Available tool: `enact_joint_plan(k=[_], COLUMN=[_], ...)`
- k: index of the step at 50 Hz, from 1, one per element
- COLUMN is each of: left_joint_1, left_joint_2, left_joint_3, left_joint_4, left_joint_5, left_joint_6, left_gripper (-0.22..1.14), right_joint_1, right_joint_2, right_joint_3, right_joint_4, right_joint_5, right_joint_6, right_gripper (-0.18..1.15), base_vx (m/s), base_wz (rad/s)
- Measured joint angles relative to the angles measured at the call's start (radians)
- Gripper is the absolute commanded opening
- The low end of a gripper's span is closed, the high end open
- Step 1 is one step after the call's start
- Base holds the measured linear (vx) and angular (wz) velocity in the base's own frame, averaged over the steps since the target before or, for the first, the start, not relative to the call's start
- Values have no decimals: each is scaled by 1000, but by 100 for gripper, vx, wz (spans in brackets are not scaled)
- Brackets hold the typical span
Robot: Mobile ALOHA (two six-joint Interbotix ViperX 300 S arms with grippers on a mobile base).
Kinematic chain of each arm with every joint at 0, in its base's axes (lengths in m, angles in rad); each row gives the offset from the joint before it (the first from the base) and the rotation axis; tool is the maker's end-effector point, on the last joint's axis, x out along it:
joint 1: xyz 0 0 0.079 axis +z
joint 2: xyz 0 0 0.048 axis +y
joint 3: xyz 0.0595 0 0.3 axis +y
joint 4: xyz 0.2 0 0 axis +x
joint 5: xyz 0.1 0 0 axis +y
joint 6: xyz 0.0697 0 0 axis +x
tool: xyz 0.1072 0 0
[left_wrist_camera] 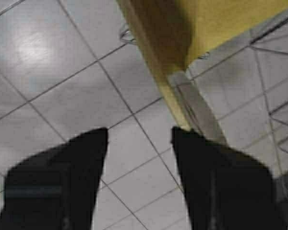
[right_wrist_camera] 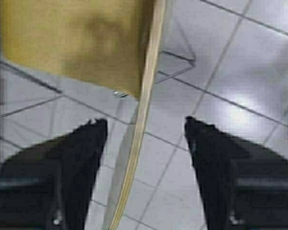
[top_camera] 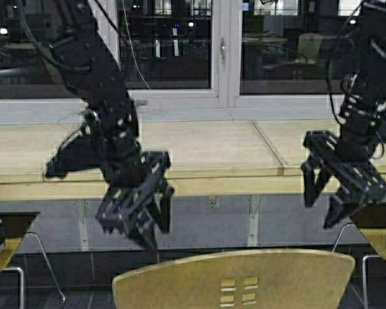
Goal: Push the chairs under the table
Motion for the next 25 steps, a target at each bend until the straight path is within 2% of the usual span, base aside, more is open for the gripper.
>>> enact_joint_plan(k=[9, 25], left_joint_1=[-69, -87], left_joint_2=[29, 40], left_joint_3=[0, -6], left_joint_4=[-43, -52], left_joint_5=[-5, -21], left_joint_6=[-14, -21], left_gripper=[82, 82], right_joint_1=[21, 35], right_joint_2=[66, 121], right_joint_3=[-14, -38], right_joint_4=[0, 0], right_joint_5=[31, 37], right_joint_6=[-5, -8], right_gripper=[87, 87], base_vx=[10, 4], base_wz=[2, 1])
